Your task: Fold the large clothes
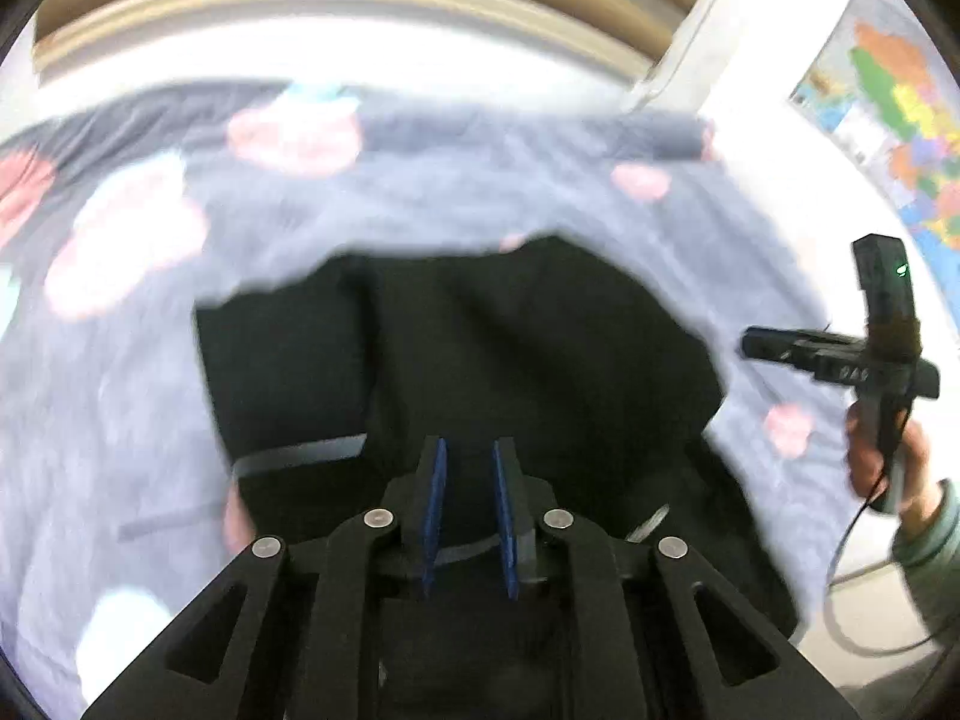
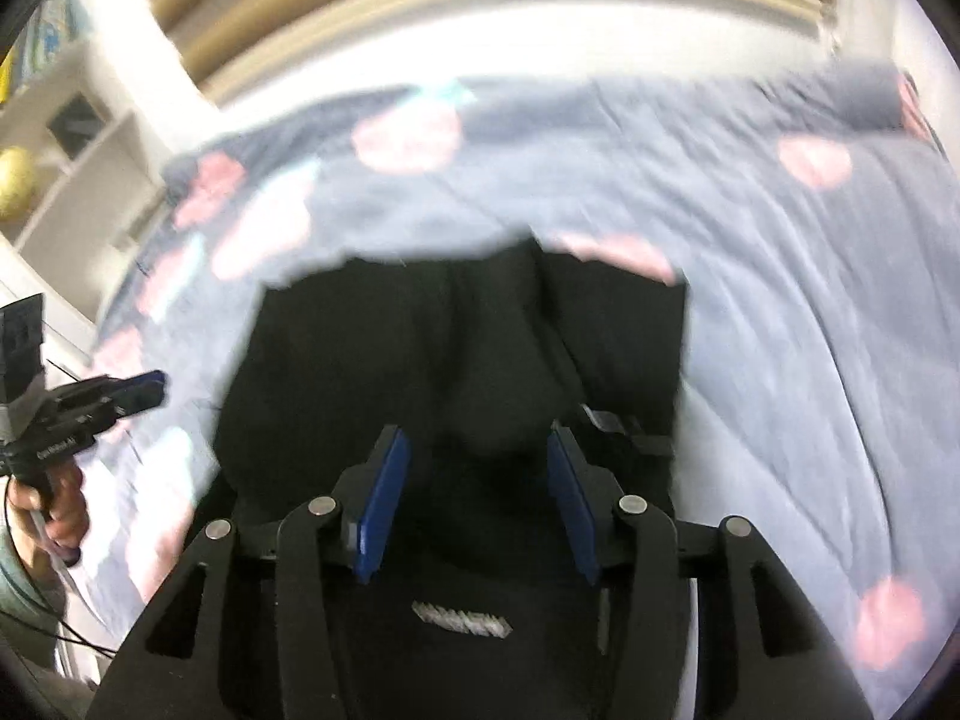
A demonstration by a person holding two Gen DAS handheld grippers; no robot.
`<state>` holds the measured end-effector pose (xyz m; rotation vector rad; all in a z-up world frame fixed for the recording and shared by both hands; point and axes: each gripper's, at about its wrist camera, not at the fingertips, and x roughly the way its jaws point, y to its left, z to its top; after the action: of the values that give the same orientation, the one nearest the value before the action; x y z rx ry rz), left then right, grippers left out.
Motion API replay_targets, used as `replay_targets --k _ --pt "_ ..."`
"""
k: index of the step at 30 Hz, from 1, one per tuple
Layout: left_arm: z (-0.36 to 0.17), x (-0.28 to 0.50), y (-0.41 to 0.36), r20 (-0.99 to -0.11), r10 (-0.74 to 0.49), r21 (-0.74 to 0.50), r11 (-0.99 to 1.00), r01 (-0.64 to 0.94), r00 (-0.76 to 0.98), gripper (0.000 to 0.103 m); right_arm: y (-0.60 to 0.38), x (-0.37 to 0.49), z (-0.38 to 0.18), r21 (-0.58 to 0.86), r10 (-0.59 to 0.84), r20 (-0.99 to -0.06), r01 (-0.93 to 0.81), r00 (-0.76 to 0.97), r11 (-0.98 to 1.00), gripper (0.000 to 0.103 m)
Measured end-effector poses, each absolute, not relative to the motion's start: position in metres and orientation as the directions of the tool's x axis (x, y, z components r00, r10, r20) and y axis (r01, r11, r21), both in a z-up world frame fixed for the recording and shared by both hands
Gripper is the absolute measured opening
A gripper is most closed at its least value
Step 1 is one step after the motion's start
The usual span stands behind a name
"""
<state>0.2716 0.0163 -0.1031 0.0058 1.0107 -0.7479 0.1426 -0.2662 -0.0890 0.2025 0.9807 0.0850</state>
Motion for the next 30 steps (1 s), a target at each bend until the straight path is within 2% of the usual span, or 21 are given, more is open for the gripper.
replay_targets --k 2,3,4,8,9,10,13,16,18,23,27,30 --pt "-0.087 0.284 -0.003 -0.743 -0.583 -0.323 0.743 0.585 0.329 0.03 -0.255 0.164 -0.078 0.206 0.162 -0.799 0.011 0.58 0.979 0.052" --pt "-0.083 0.29 -0.012 -0.742 -0.579 -0.319 0.748 0.582 0.338 0.052 -0.248 0.174 -0.077 0.205 0.163 -0.797 0.007 0.582 0.979 0.052" --pt "-0.082 0.298 -0.021 -0.742 -0.575 -0.321 0.757 0.57 0.346 0.067 -0.24 0.186 -0.08 0.206 0.166 -0.8 0.004 0.576 0.979 0.052" --pt "-0.108 0.314 -0.048 -0.719 -0.654 -0.44 0.69 0.575 0.234 0.067 -0.222 0.199 -0.116 0.22 0.19 -0.848 0.003 0.495 0.976 0.052" --pt "-0.128 0.314 -0.055 -0.733 -0.655 -0.463 0.679 0.57 0.184 0.063 -0.22 0.197 -0.132 0.237 0.209 -0.862 0.002 0.461 0.972 0.052" --pt "-0.143 0.31 -0.06 -0.75 -0.645 -0.468 0.675 0.57 0.148 0.052 -0.22 0.195 -0.148 0.244 0.218 -0.875 0.005 0.433 0.97 0.052" --pt "-0.203 0.291 -0.063 -0.819 -0.574 -0.466 0.692 0.551 0.029 0.039 -0.222 0.182 -0.206 0.243 0.217 -0.919 0.038 0.33 0.969 0.052" --pt "-0.255 0.28 -0.06 -0.851 -0.522 -0.481 0.729 0.487 -0.06 0.033 -0.226 0.165 -0.27 0.282 0.251 -0.939 0.107 0.234 0.953 0.052" --pt "-0.281 0.28 -0.052 -0.823 -0.562 -0.546 0.738 0.398 -0.086 0.032 -0.228 0.159 -0.286 0.308 0.264 -0.925 0.133 0.273 0.942 0.052" --pt "-0.295 0.286 -0.046 -0.785 -0.613 -0.604 0.725 0.331 -0.09 0.031 -0.224 0.158 -0.281 0.292 0.248 -0.93 0.133 0.272 0.947 0.051" --pt "-0.257 0.277 -0.036 -0.784 -0.619 -0.581 0.709 0.4 -0.043 0.031 -0.242 0.141 -0.235 0.349 0.292 -0.899 0.133 0.326 0.927 0.052" --pt "-0.22 0.273 -0.021 -0.767 -0.641 -0.568 0.696 0.439 0.025 0.031 -0.261 0.127 -0.197 0.348 0.26 -0.871 0.149 0.417 0.926 0.055"
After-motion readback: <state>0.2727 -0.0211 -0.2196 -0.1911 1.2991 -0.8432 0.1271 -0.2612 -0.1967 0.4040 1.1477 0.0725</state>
